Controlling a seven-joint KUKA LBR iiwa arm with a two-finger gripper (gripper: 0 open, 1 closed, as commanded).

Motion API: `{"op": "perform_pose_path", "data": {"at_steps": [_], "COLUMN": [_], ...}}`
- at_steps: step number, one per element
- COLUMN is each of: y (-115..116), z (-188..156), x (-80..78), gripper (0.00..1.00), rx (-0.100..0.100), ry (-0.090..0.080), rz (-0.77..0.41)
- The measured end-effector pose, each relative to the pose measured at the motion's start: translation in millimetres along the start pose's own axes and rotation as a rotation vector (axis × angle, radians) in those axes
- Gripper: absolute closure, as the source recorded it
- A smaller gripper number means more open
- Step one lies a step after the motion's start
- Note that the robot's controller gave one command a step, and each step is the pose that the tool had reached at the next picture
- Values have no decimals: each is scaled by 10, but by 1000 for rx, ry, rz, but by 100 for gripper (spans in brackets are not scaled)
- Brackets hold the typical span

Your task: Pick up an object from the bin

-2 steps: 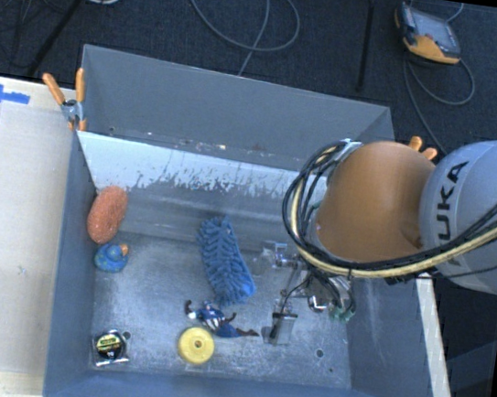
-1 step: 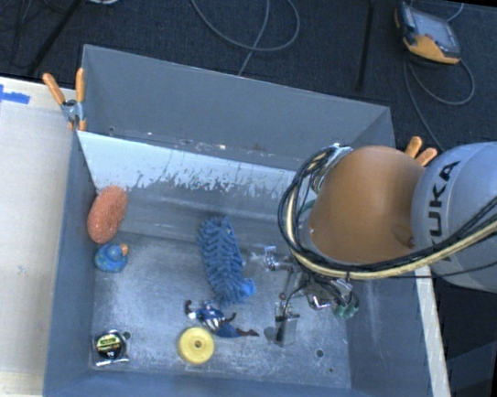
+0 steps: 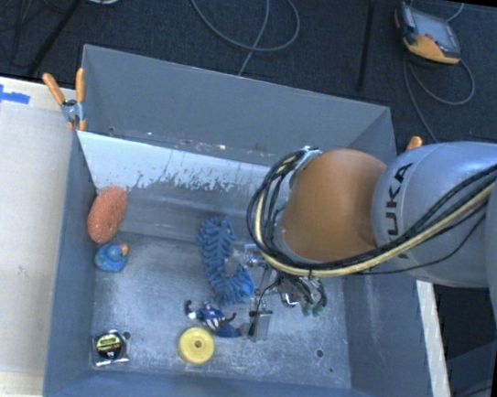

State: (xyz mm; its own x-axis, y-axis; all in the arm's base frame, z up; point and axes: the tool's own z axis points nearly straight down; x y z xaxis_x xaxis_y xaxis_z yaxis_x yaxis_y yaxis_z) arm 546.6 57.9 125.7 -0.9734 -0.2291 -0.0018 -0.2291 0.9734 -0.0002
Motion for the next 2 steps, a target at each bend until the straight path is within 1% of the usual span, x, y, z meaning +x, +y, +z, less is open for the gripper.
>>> {"op": "perform_pose_path", "data": {"at_steps": [1,2], "y": [156,267], "z": [148,535], "x": [3,176], "gripper": [0,100], "rx": [0,-2], "ry": [4,4], "rz": [-9,-260]}}
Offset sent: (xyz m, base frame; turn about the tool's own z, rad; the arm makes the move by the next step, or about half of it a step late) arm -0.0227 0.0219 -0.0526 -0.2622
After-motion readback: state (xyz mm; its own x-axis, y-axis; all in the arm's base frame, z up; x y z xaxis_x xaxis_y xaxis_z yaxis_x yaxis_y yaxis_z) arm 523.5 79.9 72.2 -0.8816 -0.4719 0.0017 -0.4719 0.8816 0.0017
